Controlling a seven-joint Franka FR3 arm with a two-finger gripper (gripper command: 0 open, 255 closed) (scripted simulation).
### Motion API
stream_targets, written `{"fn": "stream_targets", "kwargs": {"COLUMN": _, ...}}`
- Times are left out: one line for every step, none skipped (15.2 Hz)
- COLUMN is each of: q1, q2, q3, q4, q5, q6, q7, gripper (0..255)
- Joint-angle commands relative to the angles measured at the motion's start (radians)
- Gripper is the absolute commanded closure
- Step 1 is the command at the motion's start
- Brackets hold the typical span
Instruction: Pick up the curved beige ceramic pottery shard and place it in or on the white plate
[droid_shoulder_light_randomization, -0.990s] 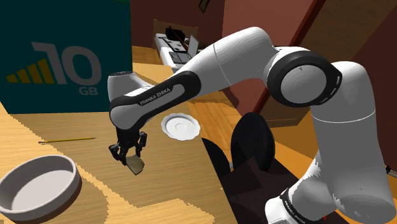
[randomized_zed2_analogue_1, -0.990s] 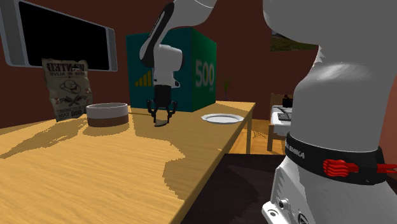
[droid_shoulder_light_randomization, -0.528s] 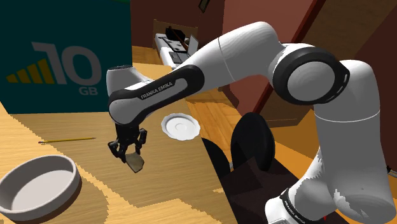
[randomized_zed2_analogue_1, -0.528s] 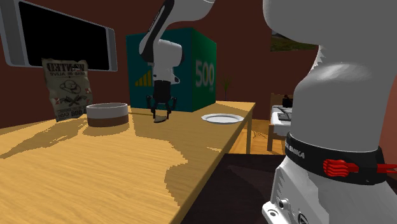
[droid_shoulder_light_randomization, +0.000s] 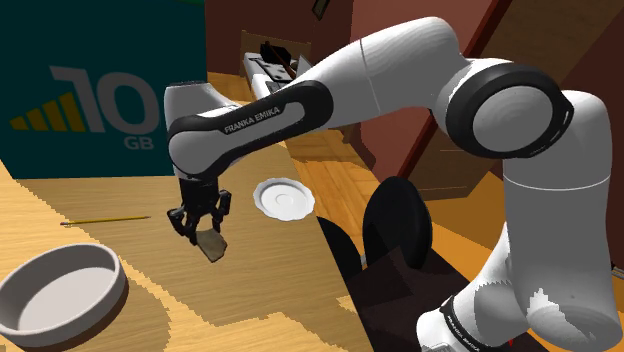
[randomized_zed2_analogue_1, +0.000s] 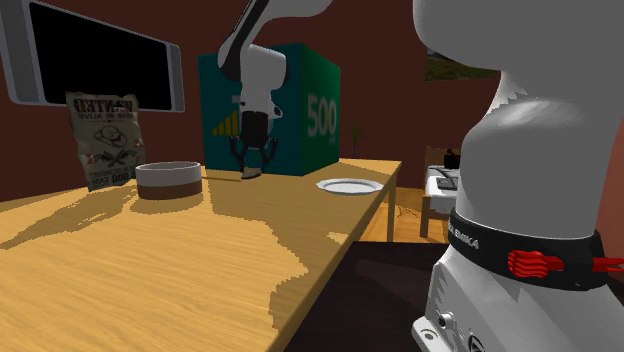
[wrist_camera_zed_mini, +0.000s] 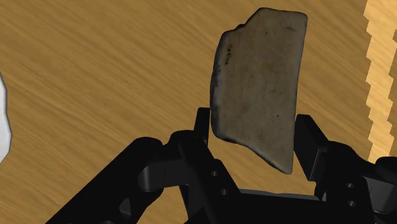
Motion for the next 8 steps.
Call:
{"fn": "stream_targets", "kwargs": {"q1": -0.001, "q2": -0.018, "q3": 0.002, "q4": 0.002, "q5": 0.002, "q6": -0.02, "q7": 0.001, "gripper": 255}}
{"fn": "stream_targets", "kwargs": {"q1": -0.002, "q2": -0.025, "q3": 0.002, "q4": 0.005, "q5": 0.003, "q6": -0.03, "q7": 0.002, "gripper": 255}}
{"fn": "stream_targets", "kwargs": {"q1": -0.003, "q2": -0.032, "q3": 0.003, "q4": 0.008, "q5": 0.004, "q6": -0.04, "q7": 0.003, "gripper": 255}}
{"fn": "stream_targets", "kwargs": {"q1": -0.003, "q2": -0.035, "q3": 0.003, "q4": 0.009, "q5": 0.004, "q6": -0.044, "q7": 0.003, "gripper": 255}}
{"fn": "stream_targets", "kwargs": {"q1": -0.019, "q2": -0.048, "q3": -0.001, "q4": -0.01, "q5": 0.006, "q6": -0.04, "q7": -0.017, "gripper": 255}}
{"fn": "stream_targets", "kwargs": {"q1": -0.035, "q2": -0.059, "q3": -0.006, "q4": -0.027, "q5": 0.007, "q6": -0.037, "q7": -0.037, "gripper": 255}}
{"fn": "stream_targets", "kwargs": {"q1": -0.051, "q2": -0.07, "q3": -0.01, "q4": -0.043, "q5": 0.008, "q6": -0.035, "q7": -0.057, "gripper": 255}}
{"fn": "stream_targets", "kwargs": {"q1": -0.067, "q2": -0.081, "q3": -0.015, "q4": -0.057, "q5": 0.009, "q6": -0.033, "q7": -0.077, "gripper": 255}}
